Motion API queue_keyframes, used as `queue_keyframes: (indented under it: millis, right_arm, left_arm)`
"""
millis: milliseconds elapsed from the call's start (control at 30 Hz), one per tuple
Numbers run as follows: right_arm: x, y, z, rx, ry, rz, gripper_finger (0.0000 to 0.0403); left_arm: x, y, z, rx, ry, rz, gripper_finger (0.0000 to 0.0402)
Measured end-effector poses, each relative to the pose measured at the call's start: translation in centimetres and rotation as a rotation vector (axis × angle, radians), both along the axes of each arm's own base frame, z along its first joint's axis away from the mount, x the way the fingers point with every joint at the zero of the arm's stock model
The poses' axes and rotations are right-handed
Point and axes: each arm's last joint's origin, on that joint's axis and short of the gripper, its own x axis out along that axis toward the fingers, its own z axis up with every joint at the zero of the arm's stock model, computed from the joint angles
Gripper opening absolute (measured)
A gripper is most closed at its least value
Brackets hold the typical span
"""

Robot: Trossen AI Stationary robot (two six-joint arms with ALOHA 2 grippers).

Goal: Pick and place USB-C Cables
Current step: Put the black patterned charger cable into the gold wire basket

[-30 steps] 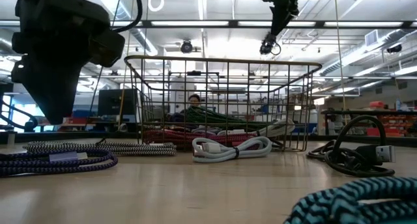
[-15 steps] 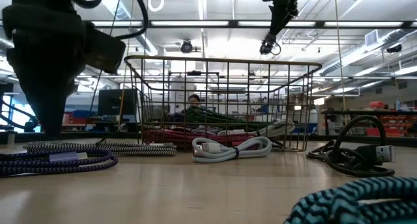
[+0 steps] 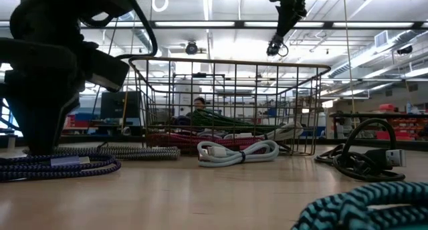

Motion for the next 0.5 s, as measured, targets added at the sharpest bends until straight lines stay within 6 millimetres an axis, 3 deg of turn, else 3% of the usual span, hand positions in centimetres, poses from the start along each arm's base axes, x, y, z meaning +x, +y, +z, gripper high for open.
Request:
queue_keyframes:
  millis: [200,500]
  right_arm:
    - [0.0,0.0,0.0,0.002,-0.001,0.0,0.0184]
    - [0.0,0.0,0.0,0.001,-0.001,0.0,0.0184]
  left_arm:
    - [0.2,0.1,0.7,0.0,0.011,0.007,0.0049]
    - [1.4,-1.4,3.2,-0.06,0.001,-0.034,0.0043]
